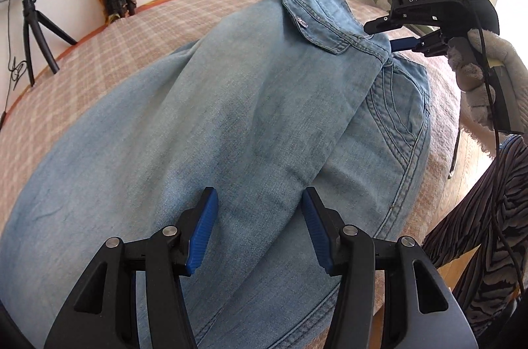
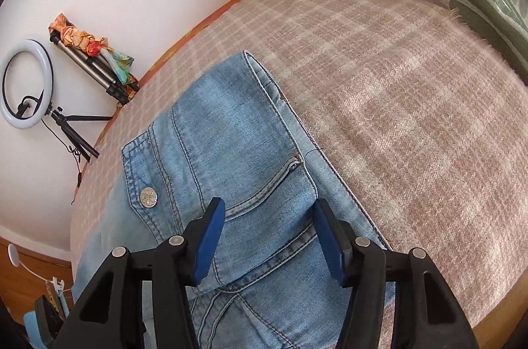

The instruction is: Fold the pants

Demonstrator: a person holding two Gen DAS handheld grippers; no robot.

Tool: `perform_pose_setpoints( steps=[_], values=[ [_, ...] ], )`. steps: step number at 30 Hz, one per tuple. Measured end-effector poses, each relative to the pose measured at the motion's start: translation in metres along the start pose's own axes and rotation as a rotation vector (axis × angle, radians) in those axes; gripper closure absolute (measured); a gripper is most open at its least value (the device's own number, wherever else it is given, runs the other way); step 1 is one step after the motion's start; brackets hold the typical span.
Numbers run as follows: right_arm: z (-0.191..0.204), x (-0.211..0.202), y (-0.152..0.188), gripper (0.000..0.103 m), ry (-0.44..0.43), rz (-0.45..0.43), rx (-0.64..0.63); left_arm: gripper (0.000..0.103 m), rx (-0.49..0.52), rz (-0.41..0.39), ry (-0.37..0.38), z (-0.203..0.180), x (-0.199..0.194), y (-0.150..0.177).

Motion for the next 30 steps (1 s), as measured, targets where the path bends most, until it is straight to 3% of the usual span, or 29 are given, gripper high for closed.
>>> perform_pose_setpoints(
  steps=[2,3,4,5,13,18,25,30],
  values=[
    [0.005,0.002,0.001,0.091,-0.034,0.015,-0.018,0.059,-0.001,-0.013,-0.006,0.0,-0.001,0.0],
    [0.007,0.002,0.001,0.094,-0.037,0.012,-0.022,0.066,-0.003,-0.019,-0.004,0.0,-0.002,0.0],
    [0.009,0.001,0.0,0.095,-0.029,0.002,-0.037,0.083,-0.01,-0.023,0.006,0.002,-0.002,-0.001],
    [0.012,-0.001,0.0,0.096,-0.025,-0.009,-0.053,0.091,-0.022,-0.024,0.017,0.003,-0.003,-0.002],
    [0.033,-0.066,-0.008,0.098,-0.089,-0.145,-0.128,0.094,-0.068,-0.073,0.091,0.006,-0.025,-0.01],
    [0.025,-0.1,0.013,0.098,-0.082,-0.179,-0.169,0.095,-0.062,-0.11,0.139,-0.007,-0.046,-0.006],
    [-0.011,-0.086,0.057,0.098,-0.01,-0.111,-0.159,0.095,-0.017,-0.044,0.177,-0.031,-0.037,0.022],
    [-0.027,-0.06,0.07,0.098,0.055,-0.035,-0.159,0.095,-0.004,-0.017,0.168,-0.036,-0.031,0.029]
  ],
)
Point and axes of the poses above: each gripper's, at about its wrist camera, not at the fingertips, and x roughly the way its jaws point, z to its left, y to its underside, the point moved 5 cm from there along x, roughly the way its jaws point, and after that the axes turned 3 degrees about -x, right-handed, at the moved point
